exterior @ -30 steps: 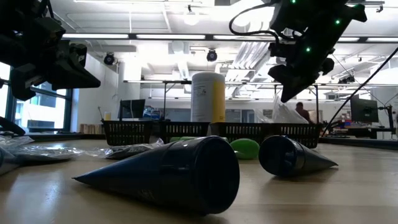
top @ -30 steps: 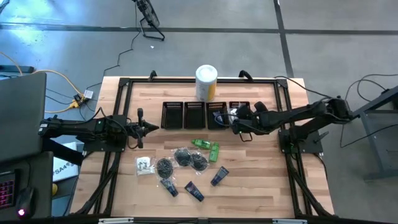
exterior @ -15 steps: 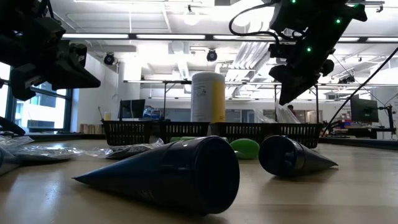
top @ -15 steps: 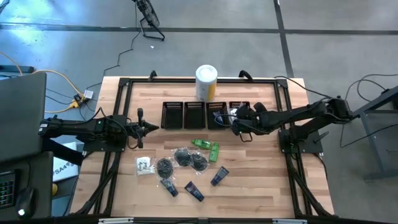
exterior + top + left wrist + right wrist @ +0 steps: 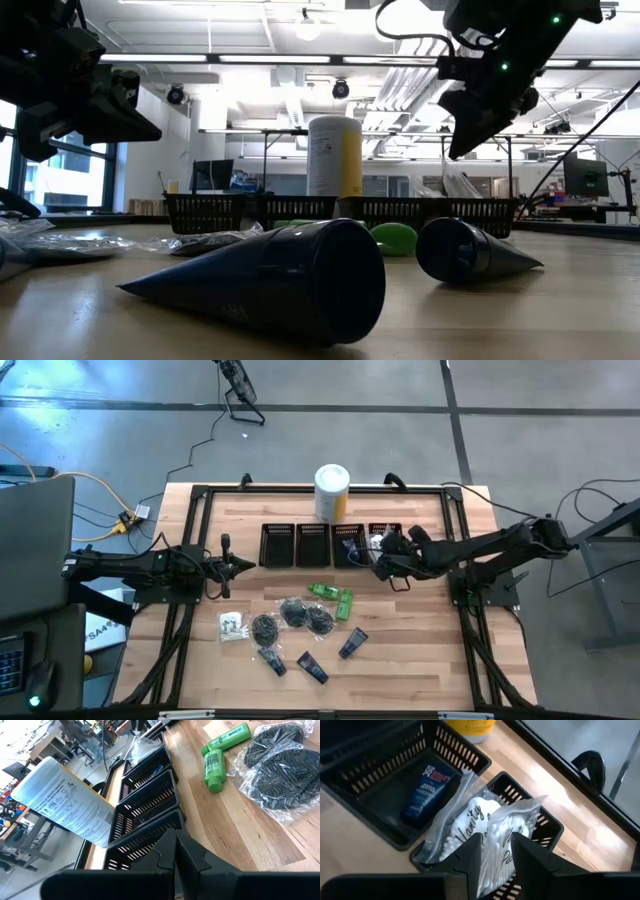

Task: Pick & Place Travel size toiletries
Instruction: Put the right shampoo into the middle left black bin

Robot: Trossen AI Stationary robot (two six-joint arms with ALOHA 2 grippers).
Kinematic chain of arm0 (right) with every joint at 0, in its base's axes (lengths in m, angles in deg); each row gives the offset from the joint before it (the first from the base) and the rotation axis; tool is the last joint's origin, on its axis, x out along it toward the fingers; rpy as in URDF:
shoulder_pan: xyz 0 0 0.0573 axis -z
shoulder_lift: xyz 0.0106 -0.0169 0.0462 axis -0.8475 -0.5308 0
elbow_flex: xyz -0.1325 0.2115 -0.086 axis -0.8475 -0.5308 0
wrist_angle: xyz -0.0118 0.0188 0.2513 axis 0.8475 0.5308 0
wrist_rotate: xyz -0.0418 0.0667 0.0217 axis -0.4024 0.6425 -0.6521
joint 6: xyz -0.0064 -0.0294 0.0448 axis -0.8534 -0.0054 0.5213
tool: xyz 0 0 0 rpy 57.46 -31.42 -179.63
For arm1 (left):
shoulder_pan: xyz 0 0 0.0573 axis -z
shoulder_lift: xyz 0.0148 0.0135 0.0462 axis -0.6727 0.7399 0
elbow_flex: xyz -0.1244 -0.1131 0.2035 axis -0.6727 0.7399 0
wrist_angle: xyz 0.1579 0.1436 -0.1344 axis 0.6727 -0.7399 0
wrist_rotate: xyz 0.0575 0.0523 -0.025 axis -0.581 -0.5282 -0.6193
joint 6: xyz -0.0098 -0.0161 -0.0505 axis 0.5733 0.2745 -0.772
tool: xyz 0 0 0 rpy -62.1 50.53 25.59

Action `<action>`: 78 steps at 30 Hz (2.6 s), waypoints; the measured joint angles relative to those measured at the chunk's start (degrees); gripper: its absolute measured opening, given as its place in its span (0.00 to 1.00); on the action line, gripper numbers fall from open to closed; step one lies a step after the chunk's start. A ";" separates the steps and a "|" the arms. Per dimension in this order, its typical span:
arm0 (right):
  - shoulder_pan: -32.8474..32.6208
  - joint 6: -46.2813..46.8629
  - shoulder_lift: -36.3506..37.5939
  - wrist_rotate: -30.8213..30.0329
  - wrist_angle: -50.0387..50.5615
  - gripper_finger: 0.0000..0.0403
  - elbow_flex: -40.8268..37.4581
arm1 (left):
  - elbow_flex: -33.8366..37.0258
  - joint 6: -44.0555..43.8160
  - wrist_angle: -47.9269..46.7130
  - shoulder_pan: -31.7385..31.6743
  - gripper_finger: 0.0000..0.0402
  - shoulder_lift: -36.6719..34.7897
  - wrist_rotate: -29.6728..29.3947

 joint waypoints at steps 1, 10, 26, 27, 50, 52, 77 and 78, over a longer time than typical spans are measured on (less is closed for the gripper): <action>-0.32 -0.01 0.25 0.02 -0.04 0.24 -0.01 | 0.00 0.00 -0.02 0.00 0.00 0.00 0.00; -3.20 -1.27 4.91 -2.50 -0.18 0.19 0.01 | 0.00 0.00 -0.02 0.00 0.00 -0.02 0.00; -9.59 -9.69 12.44 -0.81 -9.99 0.18 0.04 | 0.00 -0.02 0.00 0.02 0.00 -0.01 0.00; -9.98 -10.58 12.64 -0.64 -10.69 0.18 0.01 | 0.00 -0.02 0.00 0.02 0.00 -0.02 0.00; -12.62 -15.09 13.03 -0.68 -18.23 0.17 0.04 | 0.00 -0.01 -0.02 0.02 0.00 -0.02 0.00; -12.63 -15.08 13.03 -0.48 -18.26 0.17 0.04 | 0.00 0.00 -0.02 0.01 0.00 -0.02 0.00; -14.68 -23.96 13.00 2.23 -28.99 0.17 0.04 | 0.00 -0.02 -0.02 0.01 0.00 -0.02 0.00; -14.66 -23.69 12.93 2.18 -29.01 0.17 0.04 | 0.00 0.00 -0.02 0.00 0.00 -0.02 0.00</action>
